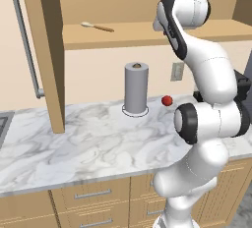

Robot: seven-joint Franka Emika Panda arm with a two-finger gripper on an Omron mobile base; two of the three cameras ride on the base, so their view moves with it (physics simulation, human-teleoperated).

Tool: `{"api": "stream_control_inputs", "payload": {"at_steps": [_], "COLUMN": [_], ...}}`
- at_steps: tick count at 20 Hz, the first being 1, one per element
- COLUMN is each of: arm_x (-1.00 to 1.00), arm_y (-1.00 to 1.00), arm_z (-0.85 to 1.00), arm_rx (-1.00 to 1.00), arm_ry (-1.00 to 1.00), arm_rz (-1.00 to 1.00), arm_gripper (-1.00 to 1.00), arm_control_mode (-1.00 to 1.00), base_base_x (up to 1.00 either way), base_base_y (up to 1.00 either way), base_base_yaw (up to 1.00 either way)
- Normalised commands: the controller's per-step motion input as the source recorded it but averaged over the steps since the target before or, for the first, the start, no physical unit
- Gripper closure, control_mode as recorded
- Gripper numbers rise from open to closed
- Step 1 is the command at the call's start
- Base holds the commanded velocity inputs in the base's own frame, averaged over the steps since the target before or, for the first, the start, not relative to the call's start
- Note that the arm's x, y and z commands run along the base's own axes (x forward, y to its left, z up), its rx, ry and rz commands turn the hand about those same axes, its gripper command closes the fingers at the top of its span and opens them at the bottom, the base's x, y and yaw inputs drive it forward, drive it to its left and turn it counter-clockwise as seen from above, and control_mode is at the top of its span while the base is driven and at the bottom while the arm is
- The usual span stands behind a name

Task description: Pick the bar and honey bottle from the counter and place them in the cabinets closest to them.

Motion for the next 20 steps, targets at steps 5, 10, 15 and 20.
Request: {"api": "stream_control_inputs", "payload": {"at_steps": [5,10,15,20], "arm_x": [0.14,0.14,0.34,0.63], "arm_y": [0.00,0.00,0.00,0.00], "arm_z": [0.00,-0.06,-0.15,0.00], "arm_rx": [0.00,0.00,0.00,0.00], "arm_ry": [-0.01,0.00,0.00,0.05], "arm_rz": [0.00,0.00,0.00,0.00], "arm_gripper": [1.00,1.00,1.00,1.00], "arm_control_mode": [-1.00,-1.00,-1.00,-1.00], "base_base_x": [0.00,0.00,0.00,0.00], "base_base_y": [0.00,0.00,0.00,0.00], "base_base_yaw": [0.00,0.00,0.00,0.00]}}
